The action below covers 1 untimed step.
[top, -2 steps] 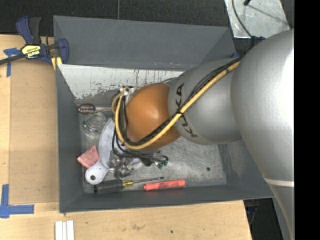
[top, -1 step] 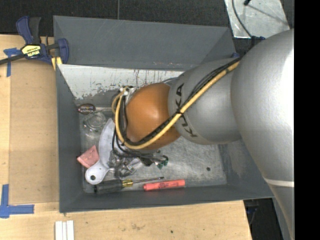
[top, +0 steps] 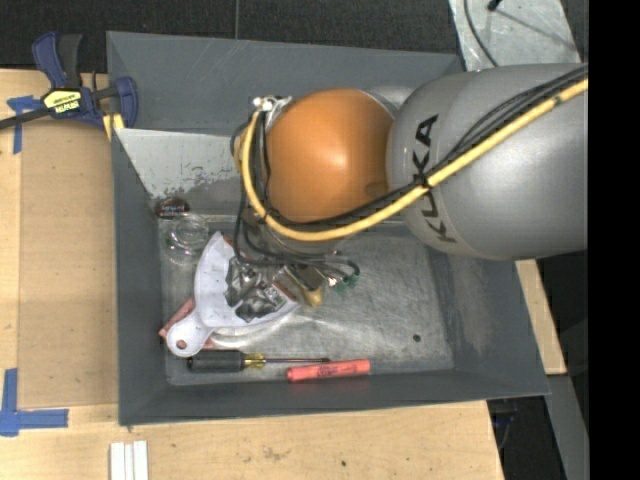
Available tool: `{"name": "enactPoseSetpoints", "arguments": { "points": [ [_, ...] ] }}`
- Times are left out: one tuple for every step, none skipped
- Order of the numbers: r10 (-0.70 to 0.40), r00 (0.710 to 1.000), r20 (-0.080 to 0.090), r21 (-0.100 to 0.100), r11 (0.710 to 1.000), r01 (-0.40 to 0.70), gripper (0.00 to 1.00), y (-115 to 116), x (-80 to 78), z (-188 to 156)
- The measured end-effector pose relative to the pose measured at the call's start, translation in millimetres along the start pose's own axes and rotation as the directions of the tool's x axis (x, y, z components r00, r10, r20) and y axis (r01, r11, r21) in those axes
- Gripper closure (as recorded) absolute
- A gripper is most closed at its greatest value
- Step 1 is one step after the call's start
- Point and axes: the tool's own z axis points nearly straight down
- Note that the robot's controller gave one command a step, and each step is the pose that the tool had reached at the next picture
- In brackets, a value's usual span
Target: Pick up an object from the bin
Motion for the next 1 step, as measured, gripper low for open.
{"name": "enactPoseSetpoints", "arguments": {
  "points": [
    [0.001,1.000,-0.001,0.000,1.000,-0.001,0.00,-0.1,0.1,0.1]
  ]
}}
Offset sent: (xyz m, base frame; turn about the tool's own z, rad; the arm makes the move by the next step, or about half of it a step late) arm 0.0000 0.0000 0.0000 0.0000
